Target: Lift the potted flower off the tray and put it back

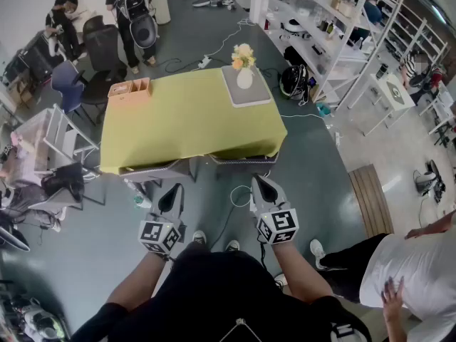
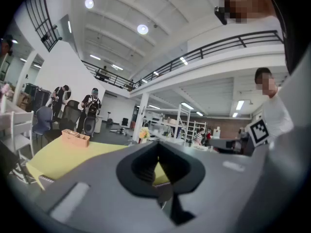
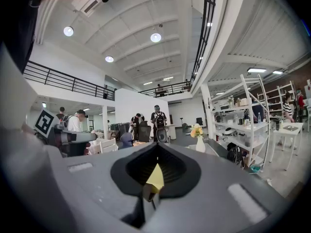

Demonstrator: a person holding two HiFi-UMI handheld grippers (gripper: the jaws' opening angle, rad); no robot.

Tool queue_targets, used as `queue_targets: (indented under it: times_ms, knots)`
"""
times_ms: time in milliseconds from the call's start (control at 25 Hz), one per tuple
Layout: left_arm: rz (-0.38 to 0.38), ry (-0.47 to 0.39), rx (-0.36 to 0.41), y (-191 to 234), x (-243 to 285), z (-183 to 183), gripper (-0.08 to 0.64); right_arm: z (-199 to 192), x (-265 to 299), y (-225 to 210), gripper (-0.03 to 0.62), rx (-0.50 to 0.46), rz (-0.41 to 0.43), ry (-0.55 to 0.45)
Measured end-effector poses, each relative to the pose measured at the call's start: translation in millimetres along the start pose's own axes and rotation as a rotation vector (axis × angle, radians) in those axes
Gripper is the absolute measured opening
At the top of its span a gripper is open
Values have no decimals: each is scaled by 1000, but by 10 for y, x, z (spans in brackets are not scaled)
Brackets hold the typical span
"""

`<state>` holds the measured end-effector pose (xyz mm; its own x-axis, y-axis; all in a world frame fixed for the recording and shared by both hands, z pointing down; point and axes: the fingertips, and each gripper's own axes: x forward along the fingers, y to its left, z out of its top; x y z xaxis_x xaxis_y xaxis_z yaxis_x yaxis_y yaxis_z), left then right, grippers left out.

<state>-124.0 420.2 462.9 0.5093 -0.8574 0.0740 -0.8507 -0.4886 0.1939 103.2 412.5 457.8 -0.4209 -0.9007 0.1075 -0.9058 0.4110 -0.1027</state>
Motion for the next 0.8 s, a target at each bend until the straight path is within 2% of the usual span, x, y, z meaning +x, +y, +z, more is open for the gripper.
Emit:
queue_targets:
  times_ms: [400, 800]
  knots:
    - [31, -3, -2, -96, -28, -60, 8, -72, -38, -67, 5, -6, 27, 5]
    - [70, -9, -4, 131, 131, -60, 8, -109, 241, -131, 5, -42, 22, 7]
